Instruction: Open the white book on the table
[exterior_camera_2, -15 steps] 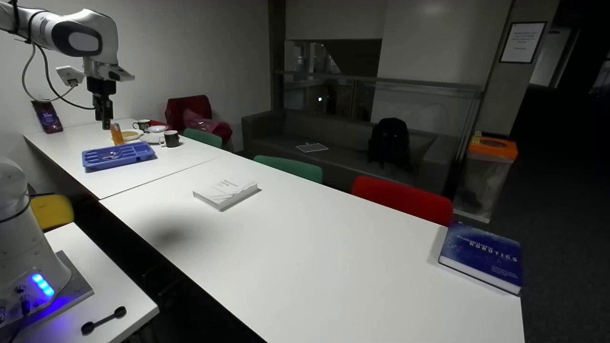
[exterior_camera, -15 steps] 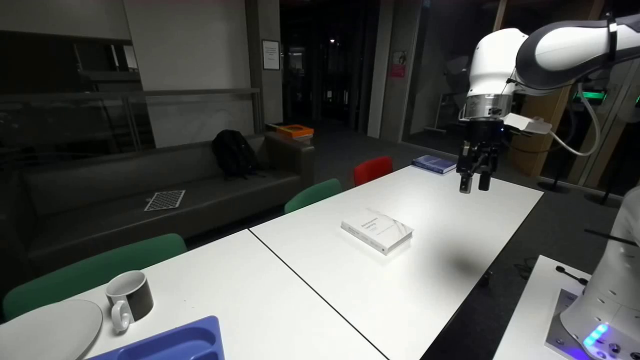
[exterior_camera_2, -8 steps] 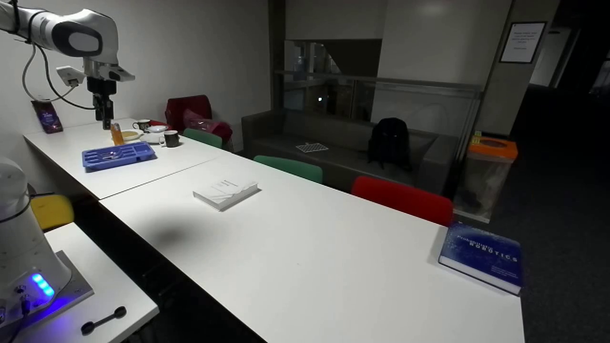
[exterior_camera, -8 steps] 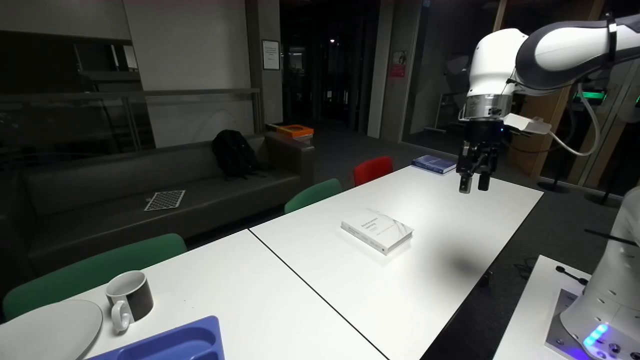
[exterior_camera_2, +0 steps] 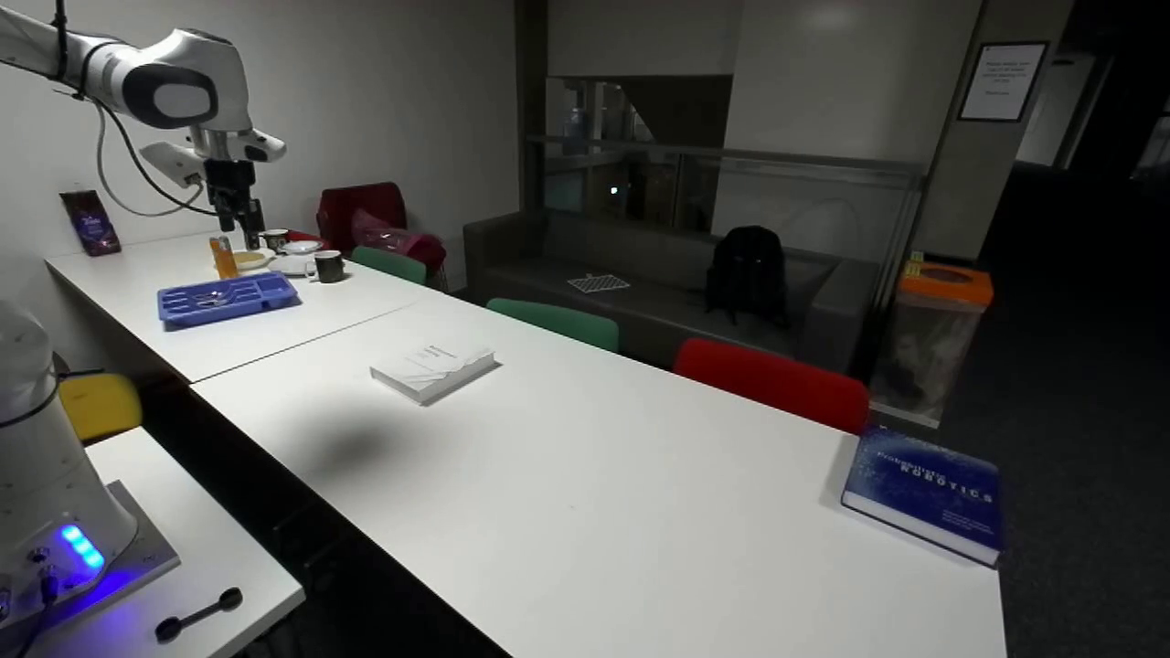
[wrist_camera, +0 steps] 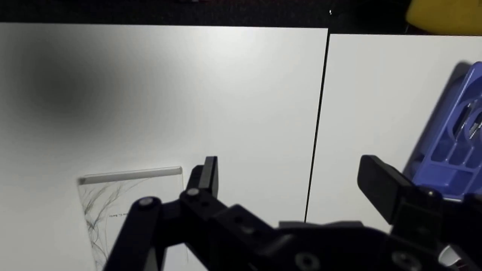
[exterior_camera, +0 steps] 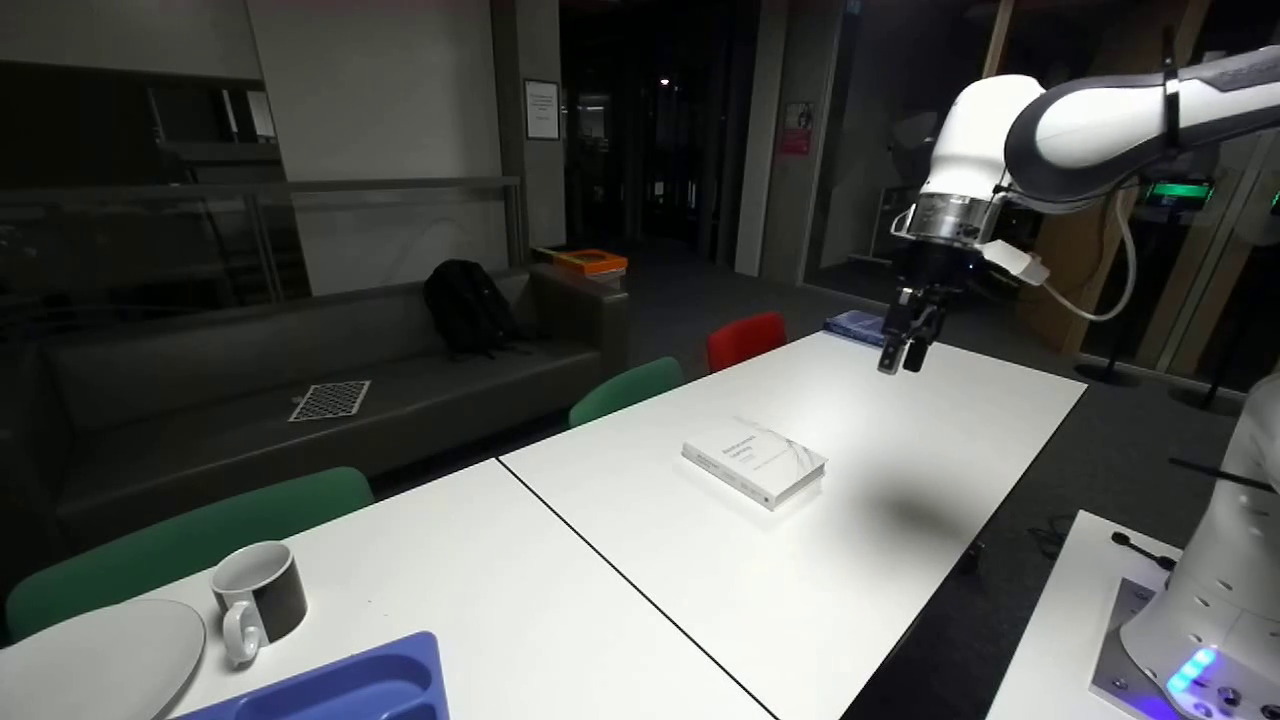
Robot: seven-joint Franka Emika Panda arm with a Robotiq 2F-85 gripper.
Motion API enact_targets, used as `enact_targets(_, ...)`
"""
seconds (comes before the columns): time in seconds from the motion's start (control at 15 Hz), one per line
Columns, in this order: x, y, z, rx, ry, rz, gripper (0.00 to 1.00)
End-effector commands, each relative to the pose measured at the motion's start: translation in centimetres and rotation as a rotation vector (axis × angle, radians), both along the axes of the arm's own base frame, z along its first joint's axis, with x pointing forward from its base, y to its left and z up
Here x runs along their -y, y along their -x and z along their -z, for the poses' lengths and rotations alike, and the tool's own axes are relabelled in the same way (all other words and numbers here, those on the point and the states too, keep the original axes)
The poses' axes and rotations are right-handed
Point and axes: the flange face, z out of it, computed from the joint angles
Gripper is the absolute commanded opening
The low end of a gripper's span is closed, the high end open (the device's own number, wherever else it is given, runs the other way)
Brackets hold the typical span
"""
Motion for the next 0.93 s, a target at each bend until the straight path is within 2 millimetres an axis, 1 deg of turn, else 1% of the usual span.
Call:
enact_targets(0.0,3.6,-2.5,0.9,0.026,-0.048,-0.04,1.0)
enact_targets(0.2,7.1,-4.8,1.5,0.041,-0.059,-0.035,1.0)
enact_targets(0.4,10.0,-7.6,2.0,0.08,-0.053,-0.005,1.0)
enact_targets(0.6,12.2,-10.7,2.4,0.144,0.0,0.054,1.0)
enact_targets(0.73,13.5,-12.8,3.3,0.18,0.058,0.073,1.0)
enact_targets(0.87,14.8,-14.6,4.5,0.19,0.113,0.086,1.0)
